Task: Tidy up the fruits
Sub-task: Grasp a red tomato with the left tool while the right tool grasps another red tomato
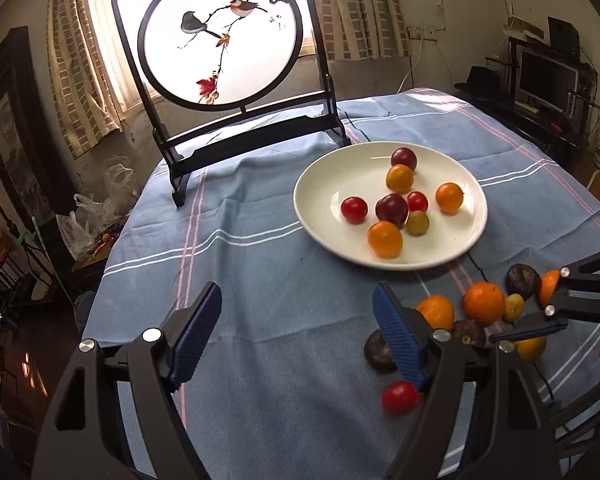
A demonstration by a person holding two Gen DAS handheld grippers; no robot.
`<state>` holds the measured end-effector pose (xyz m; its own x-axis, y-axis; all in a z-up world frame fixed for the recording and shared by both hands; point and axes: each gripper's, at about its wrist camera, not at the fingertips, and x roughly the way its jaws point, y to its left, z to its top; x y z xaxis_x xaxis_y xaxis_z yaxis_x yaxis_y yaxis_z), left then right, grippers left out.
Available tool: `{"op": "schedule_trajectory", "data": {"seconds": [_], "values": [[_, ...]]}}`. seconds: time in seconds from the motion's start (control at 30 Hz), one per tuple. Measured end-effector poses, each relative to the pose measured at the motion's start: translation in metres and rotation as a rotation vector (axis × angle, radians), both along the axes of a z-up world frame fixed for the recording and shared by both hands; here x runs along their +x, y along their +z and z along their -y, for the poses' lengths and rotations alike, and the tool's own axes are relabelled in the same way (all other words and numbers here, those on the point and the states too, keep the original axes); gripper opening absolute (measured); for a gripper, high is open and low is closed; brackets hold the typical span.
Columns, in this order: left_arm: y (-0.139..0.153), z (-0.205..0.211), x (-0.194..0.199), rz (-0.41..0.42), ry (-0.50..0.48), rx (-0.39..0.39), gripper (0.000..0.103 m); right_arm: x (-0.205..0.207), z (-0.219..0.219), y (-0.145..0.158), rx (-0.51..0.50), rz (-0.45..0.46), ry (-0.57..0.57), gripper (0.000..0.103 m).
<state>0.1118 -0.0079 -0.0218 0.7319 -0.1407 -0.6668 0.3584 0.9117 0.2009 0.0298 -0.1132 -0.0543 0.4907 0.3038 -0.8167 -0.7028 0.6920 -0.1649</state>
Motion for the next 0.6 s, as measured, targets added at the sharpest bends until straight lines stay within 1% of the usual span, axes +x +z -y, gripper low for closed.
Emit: {"op": "schedule_trajectory", "data": {"seconds": [0.17, 0.23, 0.3, 0.37, 0.5, 0.6], "values": [[-0.011, -0.017, -0.012, -0.040, -0.015, 0.015, 0.078, 0.022, -0.018, -0.019, -0.037, -0.060, 0.012, 0.044], [-0.018, -0.017, -0.016, -0.057, -0.042, 0.026, 0.078, 0.030, -0.020, -0.027, -0.053, -0.077, 0.007, 0.034], [-0.024, -0.015, -0.020, -0.071, -0.070, 0.031, 0.078, 0.032, -0.019, -0.028, -0.062, -0.057, -0.002, 0.025], [-0.029, -0.011, -0.023, -0.101, -0.103, 0.023, 0.078, 0.033, -0.013, -0.023, -0.026, -0.078, -0.011, 0.025], [-0.035, 0.002, -0.032, -0.139, -0.180, 0.003, 0.078, 0.020, 0.006, 0.001, 0.013, -0.031, -0.027, 0.025], [-0.048, 0.018, -0.041, -0.171, -0.229, 0.028, 0.078, 0.013, 0.022, 0.015, 0.032, -0.006, -0.062, 0.025]]}}
